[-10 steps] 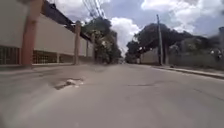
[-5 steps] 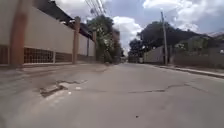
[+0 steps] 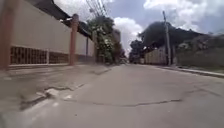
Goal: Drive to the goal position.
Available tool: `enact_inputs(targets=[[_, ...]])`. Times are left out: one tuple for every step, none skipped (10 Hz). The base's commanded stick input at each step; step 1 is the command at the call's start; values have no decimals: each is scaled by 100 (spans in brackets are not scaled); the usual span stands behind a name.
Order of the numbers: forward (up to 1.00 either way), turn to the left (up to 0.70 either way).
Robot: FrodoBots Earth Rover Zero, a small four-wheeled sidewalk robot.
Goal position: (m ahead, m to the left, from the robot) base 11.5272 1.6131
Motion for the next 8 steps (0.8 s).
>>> enact_inputs(targets=[[100, -34], [100, -25], [100, -12], [100, -2], [100, 0], [100, 0], [100, 0], [100, 0]])
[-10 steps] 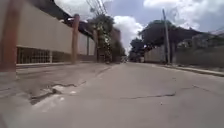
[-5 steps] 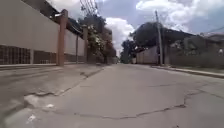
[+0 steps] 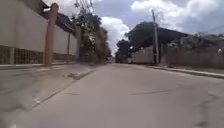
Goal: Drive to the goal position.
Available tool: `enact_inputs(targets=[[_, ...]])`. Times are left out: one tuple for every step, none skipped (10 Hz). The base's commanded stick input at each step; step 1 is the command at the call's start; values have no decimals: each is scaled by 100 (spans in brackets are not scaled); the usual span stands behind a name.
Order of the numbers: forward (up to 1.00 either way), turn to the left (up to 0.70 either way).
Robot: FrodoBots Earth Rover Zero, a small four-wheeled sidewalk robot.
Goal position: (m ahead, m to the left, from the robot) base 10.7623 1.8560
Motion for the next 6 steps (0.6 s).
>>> enact_inputs(targets=[[100, -1], [100, -6], [100, -36], [100, -39], [100, -39], [100, -26]])
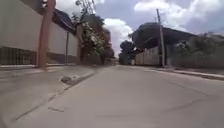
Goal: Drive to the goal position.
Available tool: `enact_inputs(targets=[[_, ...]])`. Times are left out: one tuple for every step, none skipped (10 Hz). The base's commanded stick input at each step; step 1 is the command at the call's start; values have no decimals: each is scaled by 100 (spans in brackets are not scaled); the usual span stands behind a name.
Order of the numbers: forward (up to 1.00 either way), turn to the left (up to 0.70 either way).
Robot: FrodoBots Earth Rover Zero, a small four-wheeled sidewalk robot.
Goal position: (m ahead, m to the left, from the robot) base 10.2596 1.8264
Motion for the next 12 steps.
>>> enact_inputs(targets=[[100, -4], [100, 0], [100, 0], [100, 0], [100, 0], [100, -13], [100, -30], [100, -39], [100, -39], [100, -38], [100, -32], [100, -19]])
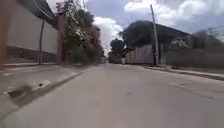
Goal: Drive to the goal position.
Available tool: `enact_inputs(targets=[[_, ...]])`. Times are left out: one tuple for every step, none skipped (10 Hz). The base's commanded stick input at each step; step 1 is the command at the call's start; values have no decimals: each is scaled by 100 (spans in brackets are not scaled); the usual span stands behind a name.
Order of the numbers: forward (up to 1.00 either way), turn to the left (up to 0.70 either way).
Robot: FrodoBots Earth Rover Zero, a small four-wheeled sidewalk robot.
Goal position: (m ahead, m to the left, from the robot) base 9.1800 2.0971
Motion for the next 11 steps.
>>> enact_inputs(targets=[[100, -5], [100, -1], [100, 0], [100, 0], [100, 0], [100, 0], [100, 0], [100, 14], [100, 35], [100, 33], [100, 6]])
